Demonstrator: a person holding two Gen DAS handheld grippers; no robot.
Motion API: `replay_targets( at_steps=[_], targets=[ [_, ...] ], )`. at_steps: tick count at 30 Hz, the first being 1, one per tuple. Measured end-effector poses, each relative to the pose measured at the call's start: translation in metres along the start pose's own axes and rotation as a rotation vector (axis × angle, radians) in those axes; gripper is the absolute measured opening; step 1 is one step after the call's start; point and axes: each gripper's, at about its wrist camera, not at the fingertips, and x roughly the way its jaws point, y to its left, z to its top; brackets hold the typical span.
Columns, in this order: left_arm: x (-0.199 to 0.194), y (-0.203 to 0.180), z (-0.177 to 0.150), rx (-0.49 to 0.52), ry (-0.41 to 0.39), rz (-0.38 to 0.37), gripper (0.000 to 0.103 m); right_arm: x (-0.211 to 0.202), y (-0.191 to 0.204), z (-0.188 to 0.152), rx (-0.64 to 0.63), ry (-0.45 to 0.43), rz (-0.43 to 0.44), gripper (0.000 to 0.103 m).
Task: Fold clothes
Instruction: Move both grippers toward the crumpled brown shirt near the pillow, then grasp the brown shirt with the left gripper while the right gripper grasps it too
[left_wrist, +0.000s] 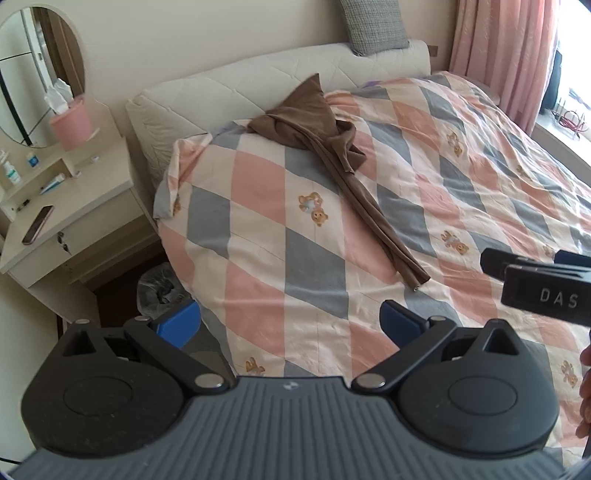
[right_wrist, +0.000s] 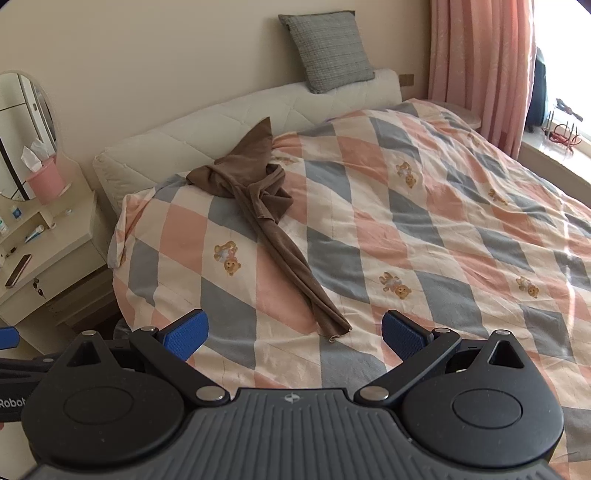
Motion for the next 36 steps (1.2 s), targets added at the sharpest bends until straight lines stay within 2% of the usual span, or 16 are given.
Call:
replay_targets(
  at_steps=[9, 16, 24, 29, 33, 36],
  targets=[
    [0.041, 0.015, 0.033, 0.029, 0.028, -0.044, 0.102, 0.038, 0.013, 0.021, 0.019, 0.032, -0.036, 0.103],
    [0.097, 0.027, 0.074, 0.071, 0.066, -0.072, 0.102, 0.090, 0.024, 0.050, 0.052, 0.085, -0.077, 0.103],
    [0.165, 0.040, 0.126, 0.128, 0.064, -0.087, 0.102, 0.154, 0.037, 0.087, 0.101, 0.130, -0.119, 0.103],
    [0.210, 0.053, 0.157, 0.114, 0.112, -0.080, 0.102, 0.192, 0.048, 0.110, 0.118, 0.153, -0.144, 0.103],
    [0.247, 0.066, 0.182, 0.085, 0.173, -0.135, 0.102, 0.220, 0.050, 0.123, 0.141, 0.164, -0.154, 0.103],
    [0.271, 0.069, 0.200, 0.086, 0.184, -0.162, 0.102, 0.239, 0.045, 0.132, 0.184, 0.170, -0.160, 0.103]
  ],
)
